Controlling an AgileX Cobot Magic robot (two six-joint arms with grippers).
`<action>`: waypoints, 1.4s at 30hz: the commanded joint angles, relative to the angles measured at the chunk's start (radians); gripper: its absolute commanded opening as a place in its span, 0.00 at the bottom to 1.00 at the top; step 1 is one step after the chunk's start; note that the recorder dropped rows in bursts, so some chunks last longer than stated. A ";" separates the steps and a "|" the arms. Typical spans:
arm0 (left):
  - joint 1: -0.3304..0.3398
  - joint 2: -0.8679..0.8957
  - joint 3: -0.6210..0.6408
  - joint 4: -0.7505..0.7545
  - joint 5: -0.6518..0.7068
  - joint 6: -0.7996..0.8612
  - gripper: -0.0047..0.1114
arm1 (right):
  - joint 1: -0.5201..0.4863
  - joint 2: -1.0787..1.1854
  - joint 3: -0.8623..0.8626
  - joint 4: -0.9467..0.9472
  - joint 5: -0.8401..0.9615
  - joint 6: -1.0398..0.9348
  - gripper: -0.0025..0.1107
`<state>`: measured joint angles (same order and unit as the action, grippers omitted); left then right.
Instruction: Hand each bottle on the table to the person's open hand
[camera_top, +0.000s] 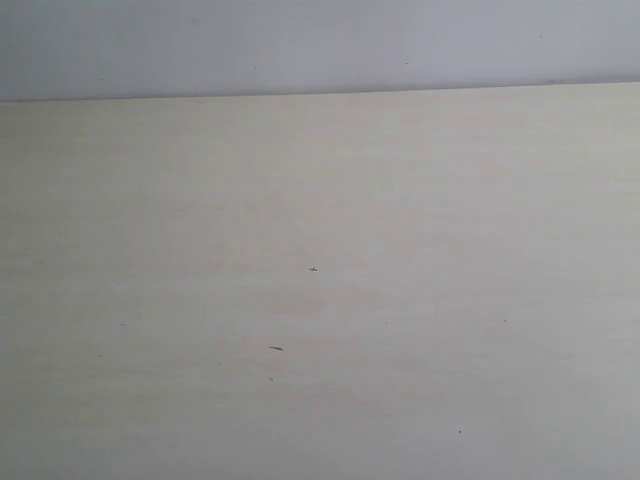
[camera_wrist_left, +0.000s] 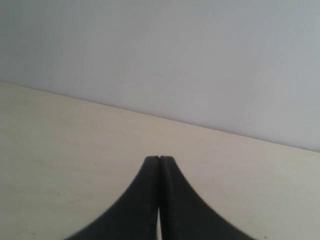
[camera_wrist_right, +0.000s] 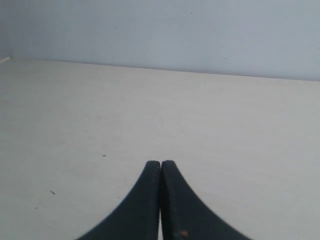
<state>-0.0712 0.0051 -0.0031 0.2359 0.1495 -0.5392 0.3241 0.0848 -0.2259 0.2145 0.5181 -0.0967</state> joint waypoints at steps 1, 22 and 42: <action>0.010 -0.005 0.003 -0.065 -0.033 0.121 0.04 | 0.001 -0.004 0.002 -0.005 -0.010 -0.005 0.02; 0.085 -0.005 0.003 -0.142 -0.009 0.204 0.04 | 0.001 -0.004 0.002 -0.005 -0.010 -0.003 0.02; 0.085 -0.005 0.003 -0.139 -0.009 0.204 0.04 | -0.014 -0.046 0.002 -0.115 -0.031 -0.035 0.02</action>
<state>0.0119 0.0051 -0.0031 0.1018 0.1381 -0.3399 0.3241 0.0688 -0.2259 0.1186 0.5181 -0.1211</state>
